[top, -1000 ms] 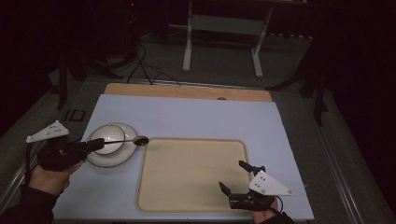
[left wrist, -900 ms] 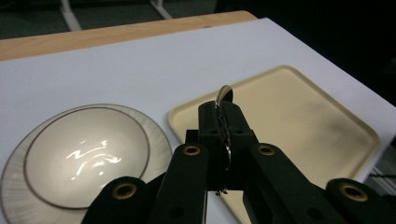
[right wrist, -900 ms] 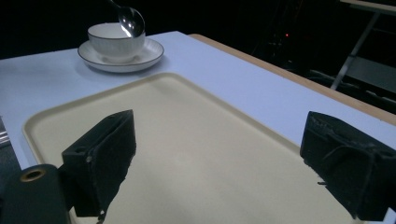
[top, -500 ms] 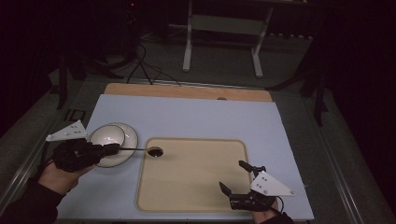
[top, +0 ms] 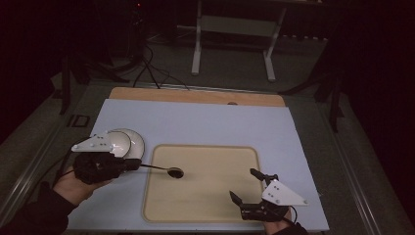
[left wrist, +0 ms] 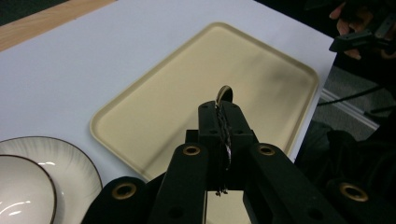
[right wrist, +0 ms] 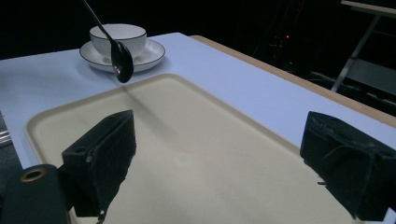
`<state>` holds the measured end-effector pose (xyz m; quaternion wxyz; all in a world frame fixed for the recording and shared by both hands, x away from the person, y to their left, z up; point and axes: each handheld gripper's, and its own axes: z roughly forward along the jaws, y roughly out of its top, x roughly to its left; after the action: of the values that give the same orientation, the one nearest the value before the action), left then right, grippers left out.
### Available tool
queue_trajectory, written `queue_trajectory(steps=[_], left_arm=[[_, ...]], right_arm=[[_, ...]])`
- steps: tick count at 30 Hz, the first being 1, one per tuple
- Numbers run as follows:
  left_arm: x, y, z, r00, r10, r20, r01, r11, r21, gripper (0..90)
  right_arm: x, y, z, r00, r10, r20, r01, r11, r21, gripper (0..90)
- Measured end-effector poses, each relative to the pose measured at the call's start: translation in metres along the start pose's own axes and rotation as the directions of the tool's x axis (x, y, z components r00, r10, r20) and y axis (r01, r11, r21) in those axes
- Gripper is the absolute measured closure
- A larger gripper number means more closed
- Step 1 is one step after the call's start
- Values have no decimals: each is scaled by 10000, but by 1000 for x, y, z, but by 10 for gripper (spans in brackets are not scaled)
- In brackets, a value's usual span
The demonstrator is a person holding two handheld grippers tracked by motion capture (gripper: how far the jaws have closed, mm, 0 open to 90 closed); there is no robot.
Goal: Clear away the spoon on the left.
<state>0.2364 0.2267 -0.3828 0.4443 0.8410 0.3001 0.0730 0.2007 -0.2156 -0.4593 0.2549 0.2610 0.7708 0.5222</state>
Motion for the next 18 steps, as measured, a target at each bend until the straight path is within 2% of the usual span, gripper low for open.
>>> queue_trajectory(steps=[8, 13, 18], left_arm=[[-7, 7, 12, 9958, 604, 681, -645, 9961, 595, 892], [-8, 12, 21, 9919, 761, 1013, -860, 9916, 970, 892], [-9, 17, 35, 9856, 839, 1470, -1054, 9838, 1453, 892]], right_arm=[[0, 0, 0, 10000, 9, 2, -9, 10000, 25, 107], [1, 0, 1, 10000, -22, 18, 21, 10000, 50, 107], [0, -1, 1, 10000, -36, 34, 35, 10000, 93, 108]])
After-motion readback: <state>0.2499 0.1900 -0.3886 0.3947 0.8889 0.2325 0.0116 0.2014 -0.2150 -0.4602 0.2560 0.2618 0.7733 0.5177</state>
